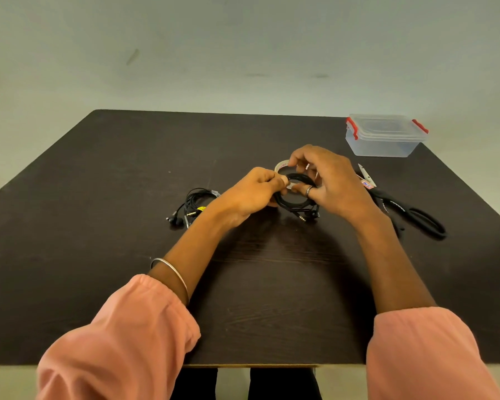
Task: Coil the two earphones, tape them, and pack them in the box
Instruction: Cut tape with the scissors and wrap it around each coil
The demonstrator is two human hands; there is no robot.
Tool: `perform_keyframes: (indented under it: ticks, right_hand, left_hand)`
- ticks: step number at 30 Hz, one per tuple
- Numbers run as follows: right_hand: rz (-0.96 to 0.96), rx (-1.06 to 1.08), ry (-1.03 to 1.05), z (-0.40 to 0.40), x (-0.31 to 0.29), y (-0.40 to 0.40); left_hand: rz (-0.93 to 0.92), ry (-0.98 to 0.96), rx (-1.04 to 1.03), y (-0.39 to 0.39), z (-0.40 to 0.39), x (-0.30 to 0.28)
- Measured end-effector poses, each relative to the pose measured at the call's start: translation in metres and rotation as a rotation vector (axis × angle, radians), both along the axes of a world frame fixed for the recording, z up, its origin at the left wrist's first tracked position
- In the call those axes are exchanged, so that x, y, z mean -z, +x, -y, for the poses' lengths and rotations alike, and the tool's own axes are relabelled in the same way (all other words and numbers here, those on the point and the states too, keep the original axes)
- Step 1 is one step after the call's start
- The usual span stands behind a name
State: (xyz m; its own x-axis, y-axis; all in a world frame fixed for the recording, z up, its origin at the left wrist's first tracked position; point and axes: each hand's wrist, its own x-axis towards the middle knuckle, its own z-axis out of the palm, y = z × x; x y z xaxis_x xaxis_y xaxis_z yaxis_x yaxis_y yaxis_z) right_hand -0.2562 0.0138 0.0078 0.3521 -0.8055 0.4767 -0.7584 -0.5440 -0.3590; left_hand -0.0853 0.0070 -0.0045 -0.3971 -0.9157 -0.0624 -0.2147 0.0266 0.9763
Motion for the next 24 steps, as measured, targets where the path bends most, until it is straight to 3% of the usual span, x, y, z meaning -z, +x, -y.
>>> perform_keyframes:
  ticks: [7,19,24]
  right_hand:
    - [0.069,-0.06,-0.154,0.002,0.006,0.001]
    - [0.128,-0.057,-0.224,-0.001,0.007,0.004]
    - [0.372,0.007,-0.076,-0.003,0.012,0.013]
  left_hand:
    - [-0.176,0.164,-0.084,0.005,0.002,-0.002]
    - [-0.35,0.442,-0.173,0.01,0.001,-0.007]
    - [-0.355,0.415,-0.176,0.007,0.0,-0.005]
